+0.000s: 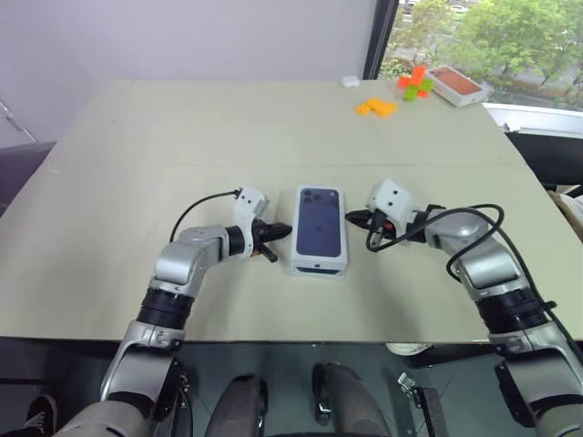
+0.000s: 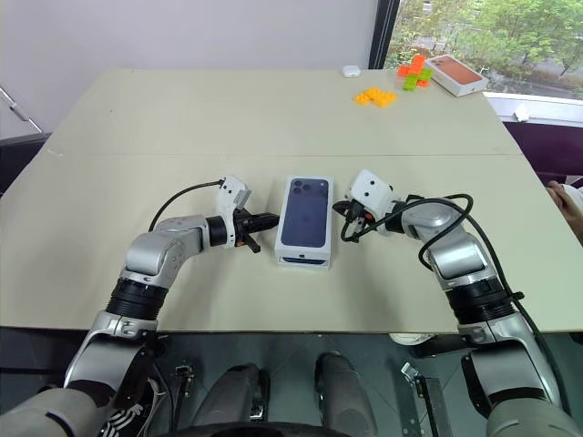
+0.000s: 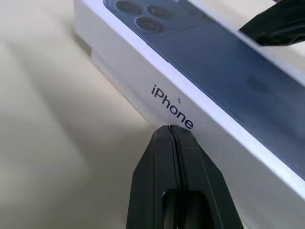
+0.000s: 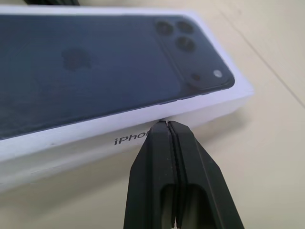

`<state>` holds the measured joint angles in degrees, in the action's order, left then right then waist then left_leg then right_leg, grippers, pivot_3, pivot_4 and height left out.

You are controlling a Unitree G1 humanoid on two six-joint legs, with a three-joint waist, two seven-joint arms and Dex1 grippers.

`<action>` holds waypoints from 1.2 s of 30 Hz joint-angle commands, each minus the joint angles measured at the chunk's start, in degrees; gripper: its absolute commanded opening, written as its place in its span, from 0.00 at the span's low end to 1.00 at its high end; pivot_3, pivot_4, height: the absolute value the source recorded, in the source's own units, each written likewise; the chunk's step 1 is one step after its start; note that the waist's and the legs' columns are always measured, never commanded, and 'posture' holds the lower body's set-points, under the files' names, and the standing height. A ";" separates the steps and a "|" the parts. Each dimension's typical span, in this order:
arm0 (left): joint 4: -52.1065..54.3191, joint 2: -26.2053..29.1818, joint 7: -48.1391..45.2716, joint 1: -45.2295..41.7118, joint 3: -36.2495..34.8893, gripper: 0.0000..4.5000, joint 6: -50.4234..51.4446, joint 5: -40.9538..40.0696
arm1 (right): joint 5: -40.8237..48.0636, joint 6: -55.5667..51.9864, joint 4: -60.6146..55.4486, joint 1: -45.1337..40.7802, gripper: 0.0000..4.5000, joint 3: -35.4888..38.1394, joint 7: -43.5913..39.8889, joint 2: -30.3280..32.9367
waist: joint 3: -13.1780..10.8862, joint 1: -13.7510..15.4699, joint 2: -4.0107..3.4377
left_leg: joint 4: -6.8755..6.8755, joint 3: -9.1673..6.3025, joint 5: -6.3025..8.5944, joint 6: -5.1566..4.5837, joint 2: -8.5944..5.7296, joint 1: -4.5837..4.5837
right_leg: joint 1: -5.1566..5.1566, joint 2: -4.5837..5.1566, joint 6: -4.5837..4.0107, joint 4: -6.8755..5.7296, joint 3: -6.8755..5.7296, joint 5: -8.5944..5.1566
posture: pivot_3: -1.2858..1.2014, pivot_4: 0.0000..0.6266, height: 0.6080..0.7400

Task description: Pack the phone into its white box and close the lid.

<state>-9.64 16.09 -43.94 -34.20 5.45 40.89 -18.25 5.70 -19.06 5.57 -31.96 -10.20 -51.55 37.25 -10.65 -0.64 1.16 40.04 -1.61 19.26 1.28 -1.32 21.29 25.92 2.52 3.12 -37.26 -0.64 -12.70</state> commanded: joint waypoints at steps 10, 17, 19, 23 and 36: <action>7.34 1.15 -1.95 1.42 1.19 0.00 1.32 -1.60 | -0.51 1.67 -3.91 1.90 0.01 0.46 -2.46 0.98 | 0.00 -0.06 0.00 | 0.00 0.00 0.00 0.00 0.00 -0.01 | 0.00 0.00 0.00 0.00 0.00 0.00 | 0.52 0.24 1.00; 9.00 2.97 -1.87 3.27 0.15 0.00 2.12 -2.22 | -0.49 1.00 -5.54 1.85 0.01 0.39 -3.34 1.04 | 0.00 -0.01 0.00 | 0.00 0.00 0.00 0.01 0.02 -0.02 | -0.01 -0.01 0.00 -0.01 0.00 0.00 | 0.52 0.24 1.00; 9.14 3.52 -1.76 3.77 0.03 0.00 2.10 -2.36 | -0.63 1.13 -5.81 2.28 0.01 0.20 -3.91 1.34 | 0.00 0.01 0.00 | 0.01 0.00 0.00 0.00 0.02 -0.02 | -0.02 -0.01 0.00 0.00 0.00 0.00 | 0.52 0.24 1.00; 9.43 4.15 -1.28 4.66 -0.14 0.00 2.30 -2.51 | -1.18 1.26 -6.18 2.48 0.01 -0.03 -4.33 1.52 | 0.00 -0.02 0.00 | 0.00 0.00 0.00 0.00 0.02 -0.02 | -0.02 -0.01 0.00 0.01 0.00 0.00 | 0.52 0.24 1.00; 8.49 0.61 4.56 -2.26 -8.51 0.00 -0.38 -6.92 | 1.44 2.24 -0.96 -3.97 0.01 5.01 -1.48 -1.95 | -0.02 0.05 0.01 | 0.04 0.00 -0.04 0.04 0.02 -0.02 | -0.03 -0.01 -0.07 0.00 0.00 0.05 | 0.52 0.24 1.00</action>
<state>-2.22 17.14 -40.49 -34.28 -0.73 42.32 -23.40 5.57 -17.89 5.12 -34.28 -7.51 -53.90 35.85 -10.67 -0.59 1.17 40.08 -1.61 19.21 1.33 -1.30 21.27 25.89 2.50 3.04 -37.26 -0.65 -12.64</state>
